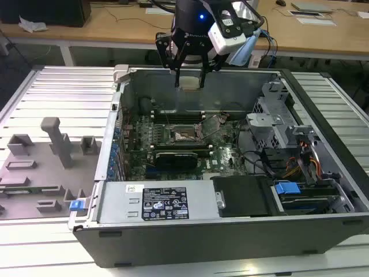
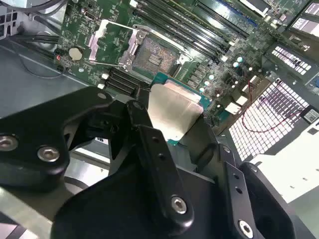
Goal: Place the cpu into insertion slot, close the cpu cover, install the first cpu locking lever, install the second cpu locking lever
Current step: 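Place the cpu into insertion slot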
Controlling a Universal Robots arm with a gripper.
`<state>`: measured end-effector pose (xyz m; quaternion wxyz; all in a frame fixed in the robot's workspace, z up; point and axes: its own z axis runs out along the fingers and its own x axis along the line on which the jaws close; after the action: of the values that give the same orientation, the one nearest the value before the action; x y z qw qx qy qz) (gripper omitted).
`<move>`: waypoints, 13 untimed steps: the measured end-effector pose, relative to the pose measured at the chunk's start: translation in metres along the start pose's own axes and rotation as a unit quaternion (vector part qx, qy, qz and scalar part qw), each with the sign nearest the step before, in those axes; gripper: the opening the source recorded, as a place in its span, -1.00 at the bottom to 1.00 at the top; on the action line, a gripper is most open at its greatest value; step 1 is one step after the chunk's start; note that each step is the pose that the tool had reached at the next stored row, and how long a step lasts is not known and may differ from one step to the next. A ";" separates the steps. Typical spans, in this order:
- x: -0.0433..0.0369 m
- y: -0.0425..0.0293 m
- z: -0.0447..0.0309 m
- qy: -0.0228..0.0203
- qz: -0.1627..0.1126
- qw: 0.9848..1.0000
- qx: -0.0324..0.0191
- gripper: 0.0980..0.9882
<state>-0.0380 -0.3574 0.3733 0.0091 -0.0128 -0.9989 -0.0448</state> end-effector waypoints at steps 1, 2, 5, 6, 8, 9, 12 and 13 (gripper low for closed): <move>0.0000 0.0000 0.0000 0.000 0.000 1.000 0.000 0.00; 0.0000 0.0000 0.0000 0.000 0.000 1.000 0.000 0.00; 0.0000 0.0000 0.0000 0.000 0.000 1.000 0.000 0.00; 0.0000 0.0000 0.0000 0.000 0.000 1.000 0.000 0.00; 0.0000 0.0000 0.0000 0.000 0.000 1.000 0.000 0.00; 0.0000 0.0000 0.0002 0.000 0.000 1.000 0.000 0.00; -0.0001 -0.0003 0.0038 0.000 0.000 1.000 0.000 0.00; -0.0001 -0.0004 0.0044 0.000 0.000 1.000 0.000 0.00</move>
<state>-0.0380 -0.3574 0.3689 0.0089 -0.0128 -0.9989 -0.0446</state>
